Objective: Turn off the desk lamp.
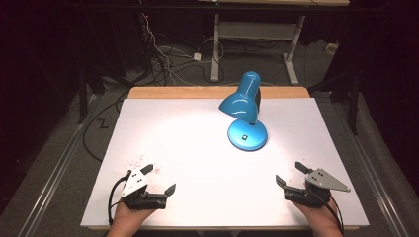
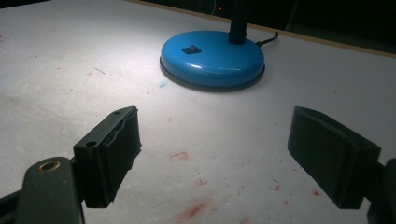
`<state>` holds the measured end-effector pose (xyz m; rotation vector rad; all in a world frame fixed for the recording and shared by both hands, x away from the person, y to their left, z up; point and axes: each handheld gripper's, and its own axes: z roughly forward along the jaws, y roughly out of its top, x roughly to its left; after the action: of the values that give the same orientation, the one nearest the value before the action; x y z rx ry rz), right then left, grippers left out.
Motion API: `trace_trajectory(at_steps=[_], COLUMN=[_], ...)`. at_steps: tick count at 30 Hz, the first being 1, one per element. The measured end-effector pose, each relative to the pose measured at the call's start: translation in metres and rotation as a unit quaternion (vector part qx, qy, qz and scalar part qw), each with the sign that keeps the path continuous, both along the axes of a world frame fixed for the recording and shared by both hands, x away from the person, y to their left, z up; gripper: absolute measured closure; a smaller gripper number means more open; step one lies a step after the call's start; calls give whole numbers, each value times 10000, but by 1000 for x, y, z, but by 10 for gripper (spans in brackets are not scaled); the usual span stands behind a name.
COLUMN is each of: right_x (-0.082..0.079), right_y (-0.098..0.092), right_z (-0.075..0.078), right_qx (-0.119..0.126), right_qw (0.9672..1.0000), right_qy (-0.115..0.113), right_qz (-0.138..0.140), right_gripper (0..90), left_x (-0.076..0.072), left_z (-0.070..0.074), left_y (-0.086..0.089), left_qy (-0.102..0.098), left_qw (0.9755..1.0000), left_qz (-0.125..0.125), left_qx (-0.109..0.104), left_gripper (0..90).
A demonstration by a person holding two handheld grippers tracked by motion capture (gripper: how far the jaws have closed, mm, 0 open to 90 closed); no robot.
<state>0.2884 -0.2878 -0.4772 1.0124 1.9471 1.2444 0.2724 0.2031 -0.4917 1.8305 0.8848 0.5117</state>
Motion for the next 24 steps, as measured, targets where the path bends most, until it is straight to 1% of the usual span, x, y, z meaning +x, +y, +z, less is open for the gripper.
trace_trajectory(at_steps=[4,8,14,17,19,21,22,24], right_x=[0,0,0,0,2,3,2,2], right_y=[-1,-2,-2,-2,-3,-4,-3,-4], right_z=[-1,-1,-1,-1,-2,-4,-4,-4], right_qx=[47,55,166,125,31,15,68,80], right_qw=[10000,9999,9997,9997,9999,9998,9996,9994], right_qy=[54,105,189,186,165,211,285,332], right_qz=[-43,-15,-28,-24,-4,18,-9,9], right_gripper=[236,341,494,547,590,623,650,682], left_x=[0,0,-1,-1,-1,-1,-1,0], left_z=[0,0,1,1,2,1,1,0], left_y=[0,0,1,2,2,2,1,1], left_qy=[-5,-16,-34,-33,-20,-22,-17,-3], left_qw=[10000,10000,10000,10000,10000,10000,10000,10000], left_qz=[3,-4,-7,-27,-29,-34,-41,-45], left_qx=[-16,-16,-38,-29,-50,-61,-63,-55], left_gripper=[0,0,0,0,0,0,0,0])
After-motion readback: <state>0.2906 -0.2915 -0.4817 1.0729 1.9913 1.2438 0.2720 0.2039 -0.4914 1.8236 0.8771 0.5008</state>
